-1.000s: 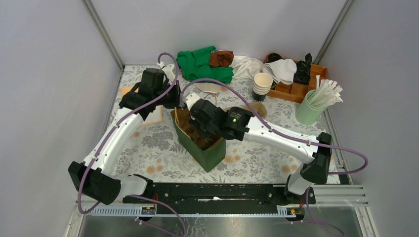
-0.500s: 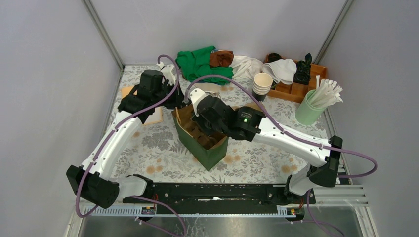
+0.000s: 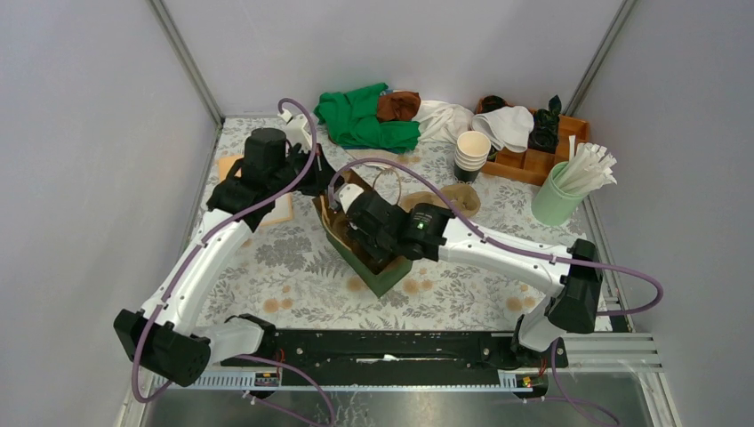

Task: Pack the takeout coffee
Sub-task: Place the cup tray in the takeout bag.

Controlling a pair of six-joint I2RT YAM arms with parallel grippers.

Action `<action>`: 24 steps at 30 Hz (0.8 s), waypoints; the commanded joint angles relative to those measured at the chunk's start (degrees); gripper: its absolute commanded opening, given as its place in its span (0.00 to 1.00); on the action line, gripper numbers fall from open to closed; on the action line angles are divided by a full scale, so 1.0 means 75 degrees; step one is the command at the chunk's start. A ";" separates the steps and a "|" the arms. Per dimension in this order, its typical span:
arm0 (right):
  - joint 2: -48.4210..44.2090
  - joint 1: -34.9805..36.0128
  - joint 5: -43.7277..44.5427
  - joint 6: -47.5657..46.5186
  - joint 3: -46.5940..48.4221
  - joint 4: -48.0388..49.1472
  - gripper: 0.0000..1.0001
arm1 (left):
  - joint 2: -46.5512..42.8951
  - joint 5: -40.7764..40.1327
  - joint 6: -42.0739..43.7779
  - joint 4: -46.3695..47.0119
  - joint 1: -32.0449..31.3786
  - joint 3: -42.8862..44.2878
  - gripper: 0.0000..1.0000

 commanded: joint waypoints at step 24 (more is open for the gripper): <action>-0.0204 -0.0815 -0.0661 -0.0174 -0.0576 0.0307 0.00 | -0.0139 0.0882 -0.0233 0.0463 0.0016 -0.0291 0.05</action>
